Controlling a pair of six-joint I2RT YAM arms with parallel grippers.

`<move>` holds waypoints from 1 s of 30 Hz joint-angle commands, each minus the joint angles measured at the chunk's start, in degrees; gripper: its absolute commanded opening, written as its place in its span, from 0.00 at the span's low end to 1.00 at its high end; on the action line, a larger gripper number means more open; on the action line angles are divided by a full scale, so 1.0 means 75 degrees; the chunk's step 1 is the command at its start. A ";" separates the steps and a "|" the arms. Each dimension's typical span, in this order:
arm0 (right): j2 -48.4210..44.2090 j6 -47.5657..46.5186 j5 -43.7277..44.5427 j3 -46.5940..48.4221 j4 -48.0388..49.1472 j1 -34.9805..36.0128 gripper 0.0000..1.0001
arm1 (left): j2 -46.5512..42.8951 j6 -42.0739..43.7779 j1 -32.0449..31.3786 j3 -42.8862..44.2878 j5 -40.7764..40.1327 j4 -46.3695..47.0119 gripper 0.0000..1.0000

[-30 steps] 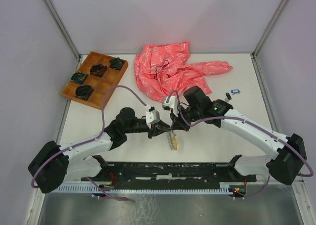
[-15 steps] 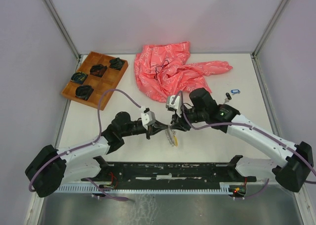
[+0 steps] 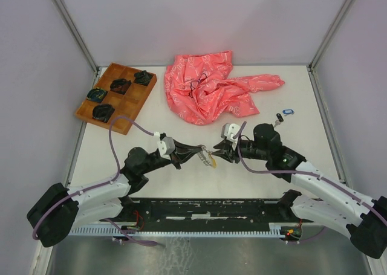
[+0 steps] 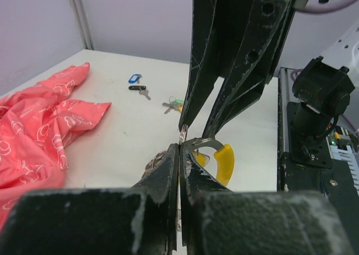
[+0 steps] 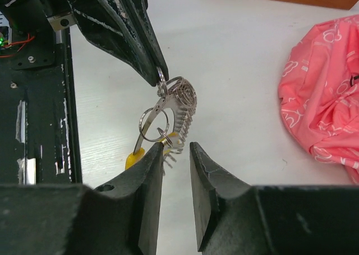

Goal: Put the keys on the keyring

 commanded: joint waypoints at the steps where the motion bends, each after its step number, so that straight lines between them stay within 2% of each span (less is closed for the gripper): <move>1: -0.0407 0.0014 -0.0239 -0.0587 0.2147 -0.0054 0.33 | -0.0129 -0.0425 -0.0034 -0.0019 -0.0069 0.1284 0.03; 4: -0.0433 -0.0037 -0.0391 -0.0713 0.2579 -0.0062 0.31 | -0.0109 -0.0431 -0.0035 -0.0024 -0.0006 0.1334 0.03; 13: -0.0236 0.0003 -0.0935 -0.0580 0.2572 -0.0055 0.30 | 0.0025 -0.0428 -0.0028 0.0010 0.0112 0.1380 0.03; 21: -0.0439 0.0126 -0.0251 -0.0538 0.2531 -0.0058 0.29 | 0.0059 -0.0451 -0.0024 0.0040 0.0096 0.1398 0.03; 30: -0.0023 0.0726 -0.0907 -0.0507 0.3349 -0.0061 0.28 | 0.0223 -0.0584 -0.0027 0.0105 0.0274 0.1547 0.03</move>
